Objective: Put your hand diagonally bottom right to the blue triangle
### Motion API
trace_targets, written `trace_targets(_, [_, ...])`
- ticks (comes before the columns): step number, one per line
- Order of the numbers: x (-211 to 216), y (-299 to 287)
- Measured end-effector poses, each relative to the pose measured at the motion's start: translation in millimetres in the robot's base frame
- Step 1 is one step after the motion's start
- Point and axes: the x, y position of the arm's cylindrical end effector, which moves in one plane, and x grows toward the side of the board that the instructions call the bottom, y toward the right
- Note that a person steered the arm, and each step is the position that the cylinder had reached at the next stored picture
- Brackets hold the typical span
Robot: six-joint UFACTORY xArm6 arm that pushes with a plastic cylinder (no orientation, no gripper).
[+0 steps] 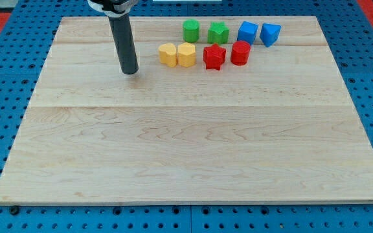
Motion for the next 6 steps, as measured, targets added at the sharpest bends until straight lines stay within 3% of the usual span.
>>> trace_targets(1, [-5.7, 5.0])
trace_targets(2, [24.5, 17.4])
trace_targets(3, [38.0, 118.5])
trace_targets(4, [-9.3, 258.2])
trace_targets(5, [-27.8, 391.6])
trace_targets(6, [-91.0, 442.7])
